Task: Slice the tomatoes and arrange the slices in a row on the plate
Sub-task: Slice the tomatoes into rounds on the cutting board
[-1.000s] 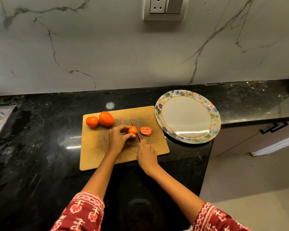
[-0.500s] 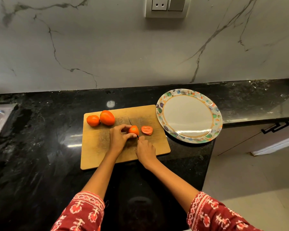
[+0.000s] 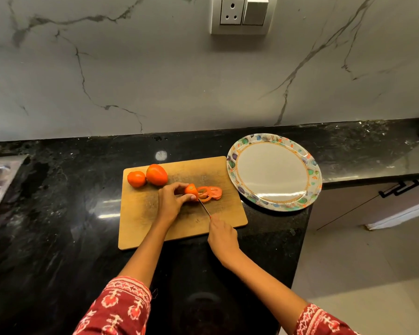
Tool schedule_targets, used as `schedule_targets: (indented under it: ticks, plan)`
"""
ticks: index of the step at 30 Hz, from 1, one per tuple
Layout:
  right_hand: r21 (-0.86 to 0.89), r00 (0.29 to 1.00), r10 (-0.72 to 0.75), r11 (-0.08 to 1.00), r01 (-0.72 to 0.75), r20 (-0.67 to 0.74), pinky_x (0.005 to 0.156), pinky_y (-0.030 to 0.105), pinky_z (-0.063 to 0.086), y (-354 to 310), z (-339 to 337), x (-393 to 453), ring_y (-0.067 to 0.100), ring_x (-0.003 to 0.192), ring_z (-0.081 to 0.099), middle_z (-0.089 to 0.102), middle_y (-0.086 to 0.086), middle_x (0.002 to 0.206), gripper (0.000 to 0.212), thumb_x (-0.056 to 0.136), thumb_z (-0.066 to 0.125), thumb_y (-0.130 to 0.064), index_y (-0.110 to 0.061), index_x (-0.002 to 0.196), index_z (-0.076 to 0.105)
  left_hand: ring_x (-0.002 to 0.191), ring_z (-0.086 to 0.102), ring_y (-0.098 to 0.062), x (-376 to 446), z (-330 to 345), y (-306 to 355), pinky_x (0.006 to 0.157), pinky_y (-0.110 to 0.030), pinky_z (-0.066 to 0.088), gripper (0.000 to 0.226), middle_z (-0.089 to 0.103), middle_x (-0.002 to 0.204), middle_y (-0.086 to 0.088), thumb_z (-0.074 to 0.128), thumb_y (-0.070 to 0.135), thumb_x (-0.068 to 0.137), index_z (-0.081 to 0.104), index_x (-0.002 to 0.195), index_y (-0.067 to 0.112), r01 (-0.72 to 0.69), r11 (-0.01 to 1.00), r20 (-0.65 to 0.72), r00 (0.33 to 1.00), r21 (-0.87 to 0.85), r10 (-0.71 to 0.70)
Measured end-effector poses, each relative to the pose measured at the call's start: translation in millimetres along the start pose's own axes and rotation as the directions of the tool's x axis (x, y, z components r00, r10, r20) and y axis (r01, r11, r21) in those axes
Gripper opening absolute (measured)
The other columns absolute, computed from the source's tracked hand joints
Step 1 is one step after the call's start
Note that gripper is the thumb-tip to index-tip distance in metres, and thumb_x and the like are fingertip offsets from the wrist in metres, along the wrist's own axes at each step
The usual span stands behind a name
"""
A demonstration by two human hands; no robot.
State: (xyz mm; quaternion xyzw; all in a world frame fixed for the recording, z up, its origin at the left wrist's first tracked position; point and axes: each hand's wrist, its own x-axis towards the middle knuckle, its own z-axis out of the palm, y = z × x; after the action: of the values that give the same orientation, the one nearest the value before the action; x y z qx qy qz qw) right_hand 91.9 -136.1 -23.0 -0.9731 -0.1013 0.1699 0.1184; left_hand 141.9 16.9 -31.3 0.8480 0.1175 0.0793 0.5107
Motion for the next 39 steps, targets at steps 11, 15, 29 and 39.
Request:
schedule_targets:
  ticks: [11, 15, 29, 39]
  plan:
    - [-0.014, 0.999, 0.018, 1.000, -0.018, -0.035, 0.079, 0.033, 0.047, 0, -2, -1, 0.028, 0.105, 0.061, 0.061, 0.011, 0.113, 0.021, 0.099, 0.033, -0.007, -0.007, 0.118, 0.043, 0.095, 0.059, -0.015, -3, 2, -7, 0.074, -0.016, 0.048, 0.041, 0.063, 0.104, -0.006, 0.079, 0.014, 0.070, 0.062, 0.106, 0.007, -0.042, 0.998, 0.027, 0.999, 0.056, 0.040]
    - [-0.011, 0.999, 0.011, 1.000, -0.011, -0.042, 0.079, 0.034, 0.047, -1, -2, -1, 0.028, 0.104, 0.061, 0.061, 0.011, 0.112, 0.020, 0.098, 0.033, -0.007, -0.008, 0.116, 0.044, 0.099, 0.057, -0.017, -4, 6, -5, 0.076, -0.021, 0.049, 0.045, 0.059, 0.110, -0.007, 0.080, 0.014, 0.068, 0.060, 0.108, 0.009, -0.102, 0.985, 0.085, 0.992, 0.139, 0.091]
    - [0.056, 0.999, 0.050, 0.997, -0.049, -0.022, 0.081, 0.037, 0.047, 6, -3, -11, 0.030, 0.105, 0.060, 0.061, 0.012, 0.113, 0.021, 0.098, 0.036, -0.010, -0.007, 0.118, 0.042, 0.100, 0.059, -0.017, 0, -25, -9, 0.080, -0.027, 0.051, 0.045, 0.061, 0.112, -0.008, 0.079, 0.013, 0.071, 0.057, 0.110, 0.014, 0.100, 0.995, 0.005, 0.995, -0.008, -0.100]
    - [0.301, 0.995, 0.020, 0.954, 0.011, -0.100, 0.075, 0.040, 0.044, -4, -20, -9, 0.030, 0.096, 0.059, 0.060, 0.012, 0.105, 0.028, 0.103, 0.028, -0.027, -0.007, 0.111, 0.047, 0.096, 0.058, -0.012, -18, 0, -2, 0.075, -0.017, 0.047, 0.041, 0.062, 0.104, -0.002, 0.081, 0.010, 0.066, 0.057, 0.098, 0.018, -0.009, 1.000, 0.066, 0.998, -0.030, 0.011]
